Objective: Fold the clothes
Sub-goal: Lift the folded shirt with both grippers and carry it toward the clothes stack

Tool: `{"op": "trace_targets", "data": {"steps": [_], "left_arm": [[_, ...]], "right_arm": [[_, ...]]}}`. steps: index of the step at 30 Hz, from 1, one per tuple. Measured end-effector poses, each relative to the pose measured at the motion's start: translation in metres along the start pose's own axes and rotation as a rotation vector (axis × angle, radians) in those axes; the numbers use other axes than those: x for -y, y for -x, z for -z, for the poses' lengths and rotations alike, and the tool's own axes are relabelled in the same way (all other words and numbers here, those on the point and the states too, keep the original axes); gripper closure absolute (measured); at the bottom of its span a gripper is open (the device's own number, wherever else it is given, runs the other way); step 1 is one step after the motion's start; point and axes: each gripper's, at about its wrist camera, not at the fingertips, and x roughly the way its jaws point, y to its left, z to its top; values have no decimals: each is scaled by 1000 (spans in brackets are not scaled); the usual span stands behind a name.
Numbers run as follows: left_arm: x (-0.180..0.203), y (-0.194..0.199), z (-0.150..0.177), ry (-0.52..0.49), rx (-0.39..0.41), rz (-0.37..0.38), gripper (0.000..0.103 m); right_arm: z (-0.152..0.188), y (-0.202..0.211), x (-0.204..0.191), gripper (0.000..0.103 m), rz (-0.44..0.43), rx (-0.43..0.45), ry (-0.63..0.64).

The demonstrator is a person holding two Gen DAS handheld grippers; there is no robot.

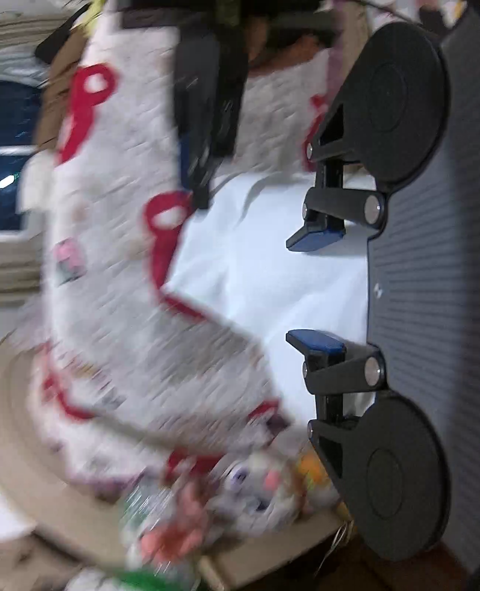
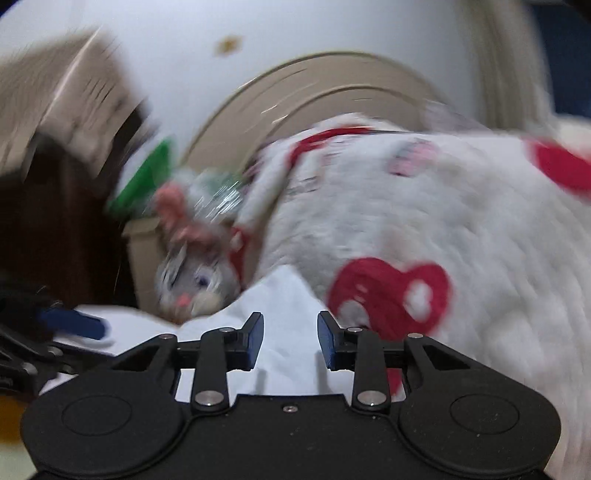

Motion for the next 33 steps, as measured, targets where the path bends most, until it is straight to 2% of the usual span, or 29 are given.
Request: {"op": "trace_targets", "data": {"steps": [2,4,5,8,11,15,19,23,29,33], "left_arm": [[-8,-8,2,63,-26,52,60],[-16,-16,5,127,-53,104,60],[-19,-18,9,142,-58,105,60],[-12,-25,31,53,-36,26,59],[-16,-24,43,105,-25,36,59],[-15,-19,50,96,-3,29,59],[-13,-15,53,81,17,13,59],[-10,-12,55,51,32,18,60],[-5,-5,40,30,-2,-29,57],[7,10,34,-18,2,-90,44]], "right_arm": [[-6,-29,-2,68,-18,-91,65],[1,-63,1,68,8,-185,100],[8,-76,6,68,1,-224,81],[26,-96,19,67,0,-268,-45],[32,-92,24,67,-23,-270,-117],[34,-88,28,67,-50,-300,-173],[21,-82,22,67,-84,-247,-142],[5,-92,24,67,-14,-222,-152],[13,-105,19,66,50,-231,-162],[7,-49,21,58,26,-38,-290]]}}
